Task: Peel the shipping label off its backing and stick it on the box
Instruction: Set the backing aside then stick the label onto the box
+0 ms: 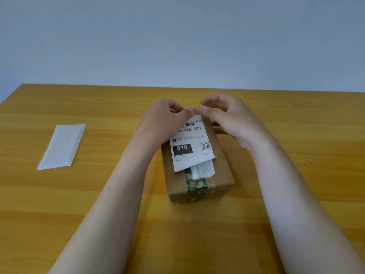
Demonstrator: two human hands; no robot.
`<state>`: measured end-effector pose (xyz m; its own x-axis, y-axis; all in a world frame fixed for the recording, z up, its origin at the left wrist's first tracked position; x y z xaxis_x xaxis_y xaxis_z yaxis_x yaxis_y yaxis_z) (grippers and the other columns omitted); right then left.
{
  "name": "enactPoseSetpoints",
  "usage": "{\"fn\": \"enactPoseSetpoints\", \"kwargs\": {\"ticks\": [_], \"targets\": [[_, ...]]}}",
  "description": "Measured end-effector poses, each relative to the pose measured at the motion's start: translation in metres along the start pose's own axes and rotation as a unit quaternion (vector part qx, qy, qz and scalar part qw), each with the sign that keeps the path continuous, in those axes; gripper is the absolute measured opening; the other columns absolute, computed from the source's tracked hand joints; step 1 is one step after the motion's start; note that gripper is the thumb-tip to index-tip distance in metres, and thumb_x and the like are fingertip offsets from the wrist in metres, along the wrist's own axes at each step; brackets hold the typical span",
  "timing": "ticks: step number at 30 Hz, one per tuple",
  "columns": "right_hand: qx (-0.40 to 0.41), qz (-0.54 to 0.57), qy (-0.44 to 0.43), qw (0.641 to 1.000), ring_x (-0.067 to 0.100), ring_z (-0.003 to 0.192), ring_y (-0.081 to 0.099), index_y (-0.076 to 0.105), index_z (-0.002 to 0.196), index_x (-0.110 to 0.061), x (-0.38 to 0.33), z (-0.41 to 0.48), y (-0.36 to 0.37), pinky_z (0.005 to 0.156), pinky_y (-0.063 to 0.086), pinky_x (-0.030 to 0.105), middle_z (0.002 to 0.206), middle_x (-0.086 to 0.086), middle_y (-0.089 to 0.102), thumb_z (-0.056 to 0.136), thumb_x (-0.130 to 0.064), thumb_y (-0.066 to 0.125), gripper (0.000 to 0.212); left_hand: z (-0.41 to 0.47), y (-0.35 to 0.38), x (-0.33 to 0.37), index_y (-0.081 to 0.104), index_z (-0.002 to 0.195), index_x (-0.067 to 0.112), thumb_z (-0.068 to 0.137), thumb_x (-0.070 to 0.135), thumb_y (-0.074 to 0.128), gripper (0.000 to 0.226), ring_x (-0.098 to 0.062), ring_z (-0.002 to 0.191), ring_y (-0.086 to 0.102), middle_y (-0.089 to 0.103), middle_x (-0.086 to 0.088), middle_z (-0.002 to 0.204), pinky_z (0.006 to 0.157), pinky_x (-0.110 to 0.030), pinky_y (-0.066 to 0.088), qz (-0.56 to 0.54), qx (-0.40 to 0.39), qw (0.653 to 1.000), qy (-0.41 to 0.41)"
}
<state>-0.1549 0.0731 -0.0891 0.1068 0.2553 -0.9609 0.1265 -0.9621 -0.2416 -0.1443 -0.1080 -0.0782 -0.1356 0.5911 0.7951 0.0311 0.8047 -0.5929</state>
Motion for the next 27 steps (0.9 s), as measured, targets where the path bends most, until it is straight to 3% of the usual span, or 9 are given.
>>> {"fn": "enactPoseSetpoints", "kwargs": {"ticks": [2,4,6,10,14,18,21,25,27], "targets": [[-0.004,0.009,-0.006,1.0,0.009,0.12,0.068,0.072,0.119,-0.037,-0.004,-0.001,-0.001,0.093,0.062,0.039,0.143,-0.008,0.063,0.074,-0.05,0.087,0.049,-0.003,-0.003,0.002,0.074,0.115,0.028,0.093,0.055,0.071,0.035,-0.011,0.1,0.069,0.074,0.009,0.109,0.081,-0.035,0.054,-0.009,-0.018,1.0,0.005],[-0.038,-0.03,0.006,0.999,0.009,0.135,0.056,0.063,0.135,-0.045,-0.01,-0.007,0.0,0.098,0.057,0.043,0.151,-0.013,0.055,0.068,-0.058,0.087,0.072,-0.006,-0.007,0.003,0.069,0.132,0.029,0.091,0.052,0.074,0.048,-0.008,0.106,0.067,0.07,0.009,0.121,0.085,-0.031,0.053,-0.012,-0.035,0.999,0.011],[-0.084,-0.123,0.04,0.988,0.012,0.134,0.054,0.047,0.152,-0.046,-0.012,-0.016,0.003,0.087,0.058,0.041,0.156,-0.015,0.048,0.075,-0.058,0.086,0.088,-0.008,-0.009,0.004,0.061,0.144,0.032,0.086,0.049,0.079,0.063,-0.003,0.104,0.066,0.067,0.009,0.128,0.085,-0.029,0.053,-0.008,-0.073,0.997,0.01],[-0.127,-0.209,0.088,0.966,0.021,0.126,0.06,0.026,0.164,-0.043,-0.012,-0.027,0.008,0.088,0.063,0.051,0.155,-0.014,0.048,0.07,-0.065,0.086,0.114,-0.009,-0.009,0.0,0.059,0.147,0.031,0.08,0.041,0.087,0.074,-0.011,0.1,0.071,0.071,0.004,0.128,0.093,-0.039,0.059,0.037,-0.115,0.993,0.003],[-0.126,-0.218,0.092,0.963,0.02,0.122,0.062,0.021,0.165,-0.043,-0.016,-0.029,0.006,0.088,0.063,0.05,0.14,-0.018,0.05,0.072,-0.062,0.086,0.115,-0.004,-0.012,-0.004,0.066,0.129,0.029,0.077,0.046,0.089,0.059,-0.016,0.089,0.076,0.076,0.004,0.104,0.089,-0.046,0.062,0.04,-0.068,0.997,-0.015],[-0.13,-0.236,0.083,0.96,0.016,0.118,0.066,0.026,0.164,-0.043,-0.014,-0.027,0.004,0.095,0.059,0.046,0.14,-0.016,0.055,0.071,-0.062,0.087,0.113,-0.004,-0.017,-0.009,0.061,0.116,0.028,0.072,0.062,0.086,0.06,-0.012,0.089,0.068,0.067,0.011,0.094,0.076,-0.038,0.055,0.1,-0.02,0.994,-0.049],[-0.158,-0.226,0.063,0.959,0.01,0.114,0.07,0.035,0.16,-0.047,-0.012,-0.026,0.008,0.103,0.056,0.043,0.126,-0.02,0.067,0.072,-0.053,0.091,0.104,-0.004,-0.019,-0.01,0.057,0.11,0.024,0.073,0.068,0.082,0.062,-0.009,0.086,0.063,0.065,0.01,0.093,0.067,-0.035,0.046,0.128,0.003,0.99,-0.057],[-0.164,-0.19,0.058,0.966,0.01,0.099,0.078,0.056,0.131,-0.058,-0.008,-0.023,0.008,0.097,0.06,0.047,0.114,-0.018,0.078,0.067,-0.052,0.093,0.074,-0.007,-0.017,-0.007,0.059,0.123,0.028,0.074,0.065,0.083,0.067,-0.008,0.09,0.064,0.063,0.015,0.096,0.075,-0.037,0.052,0.109,-0.04,0.992,-0.047],[-0.152,-0.187,0.058,0.969,0.011,0.098,0.079,0.062,0.129,-0.053,-0.007,-0.021,0.006,0.097,0.06,0.048,0.113,-0.015,0.079,0.059,-0.059,0.091,0.076,-0.008,-0.014,-0.006,0.063,0.125,0.031,0.071,0.065,0.085,0.067,-0.011,0.092,0.069,0.07,0.013,0.099,0.081,-0.039,0.056,0.109,-0.074,0.991,-0.039]]}}
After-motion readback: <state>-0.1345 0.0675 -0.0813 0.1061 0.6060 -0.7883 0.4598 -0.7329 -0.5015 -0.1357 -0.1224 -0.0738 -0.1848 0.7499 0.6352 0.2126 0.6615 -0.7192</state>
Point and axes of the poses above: each hand's wrist, its own z-axis towards the middle knuckle, its own y-axis out of the palm, x = y × z, the point moved 6 cm from there along z, towards the middle knuckle
